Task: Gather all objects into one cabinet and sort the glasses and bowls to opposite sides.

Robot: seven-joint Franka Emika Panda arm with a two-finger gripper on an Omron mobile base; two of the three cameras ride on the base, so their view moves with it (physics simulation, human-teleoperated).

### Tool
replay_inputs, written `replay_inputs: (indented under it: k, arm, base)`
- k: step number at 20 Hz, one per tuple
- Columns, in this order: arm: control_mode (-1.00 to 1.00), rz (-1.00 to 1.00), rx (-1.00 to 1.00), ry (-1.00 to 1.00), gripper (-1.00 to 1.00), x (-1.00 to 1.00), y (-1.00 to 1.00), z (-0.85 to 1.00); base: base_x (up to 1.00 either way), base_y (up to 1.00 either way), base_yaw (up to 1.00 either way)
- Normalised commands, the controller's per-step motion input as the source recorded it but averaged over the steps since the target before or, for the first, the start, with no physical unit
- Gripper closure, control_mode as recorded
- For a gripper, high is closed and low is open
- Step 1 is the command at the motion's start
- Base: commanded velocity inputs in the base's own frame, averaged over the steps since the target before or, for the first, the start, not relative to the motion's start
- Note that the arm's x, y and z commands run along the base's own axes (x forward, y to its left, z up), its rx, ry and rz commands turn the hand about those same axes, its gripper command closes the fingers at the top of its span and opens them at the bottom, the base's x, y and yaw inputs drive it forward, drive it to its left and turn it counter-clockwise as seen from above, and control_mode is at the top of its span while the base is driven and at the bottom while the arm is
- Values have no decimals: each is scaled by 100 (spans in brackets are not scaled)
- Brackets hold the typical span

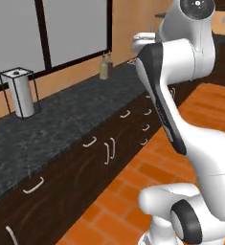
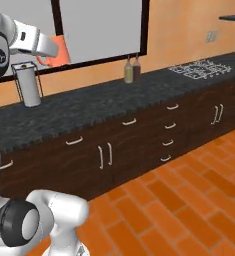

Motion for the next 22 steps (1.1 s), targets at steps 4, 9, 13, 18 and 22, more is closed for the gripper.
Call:
replay_inputs:
  k: [4,9,13,18,22]
  arm:
    - [100,0,0,0,100,0,0,0]
    - [100,0,0,0,100,0,0,0]
    - [100,0,0,0,100,0,0,0]
    - [100,0,0,0,100,0,0,0]
    - [100,0,0,0,100,0,0,0]
  base:
    - [47,0,-62]
    - [39,0,-71]
    - [62,7,-63]
    - [100,21,-36]
    - [100,11,-36]
